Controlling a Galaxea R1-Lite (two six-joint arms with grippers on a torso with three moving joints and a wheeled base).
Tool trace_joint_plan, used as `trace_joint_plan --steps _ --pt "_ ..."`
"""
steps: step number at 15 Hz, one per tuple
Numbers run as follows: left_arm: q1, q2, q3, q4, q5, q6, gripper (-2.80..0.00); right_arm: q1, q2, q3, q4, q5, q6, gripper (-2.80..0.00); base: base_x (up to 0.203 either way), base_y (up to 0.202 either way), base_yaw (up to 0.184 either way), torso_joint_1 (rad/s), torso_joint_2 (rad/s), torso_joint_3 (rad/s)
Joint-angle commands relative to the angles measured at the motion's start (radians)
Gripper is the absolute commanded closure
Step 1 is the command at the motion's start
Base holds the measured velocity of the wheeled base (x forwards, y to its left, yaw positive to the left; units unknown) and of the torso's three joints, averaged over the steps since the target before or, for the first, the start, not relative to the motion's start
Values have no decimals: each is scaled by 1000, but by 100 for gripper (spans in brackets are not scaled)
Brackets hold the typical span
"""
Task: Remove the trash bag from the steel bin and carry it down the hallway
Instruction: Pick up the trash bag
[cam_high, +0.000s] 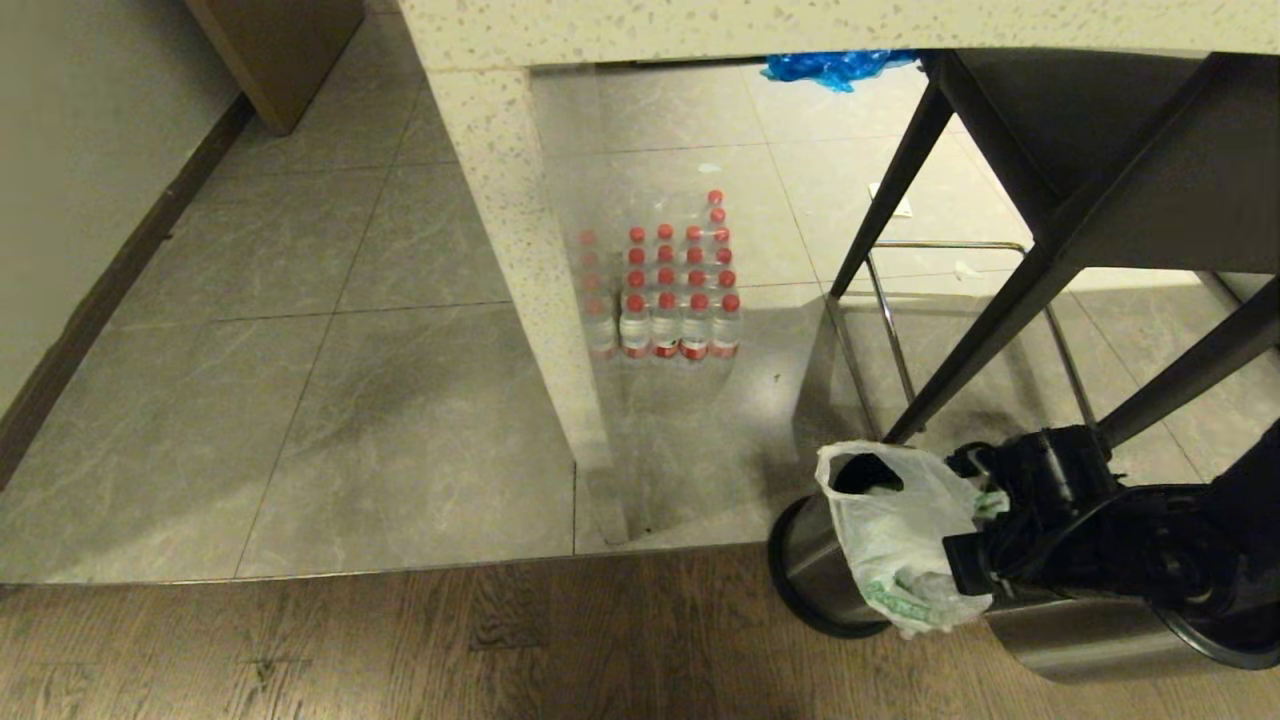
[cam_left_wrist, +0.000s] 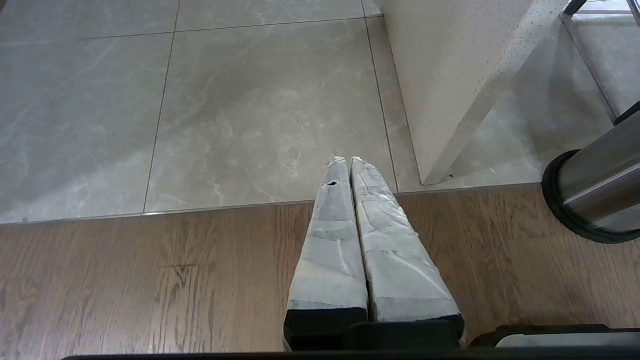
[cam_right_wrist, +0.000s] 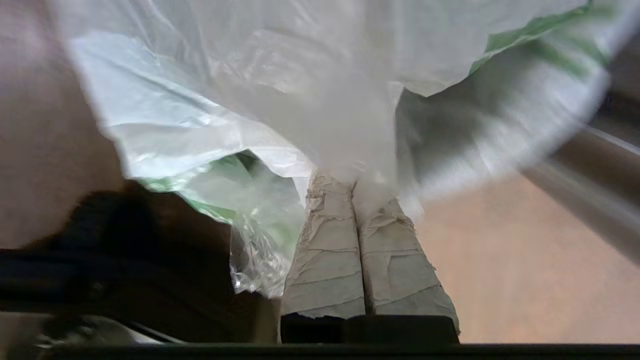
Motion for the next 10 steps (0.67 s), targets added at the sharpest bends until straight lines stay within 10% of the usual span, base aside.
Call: trace_joint_plan --steps 1,10 --pt "0 0 2 0 1 -1 0 -5 -27 47 -3 -29 -14 0 0 0 0 0 0 0" --pt "0 2 2 0 1 -1 0 -13 149 9 -160 -133 -42 0 0 0 0 0 0 0"
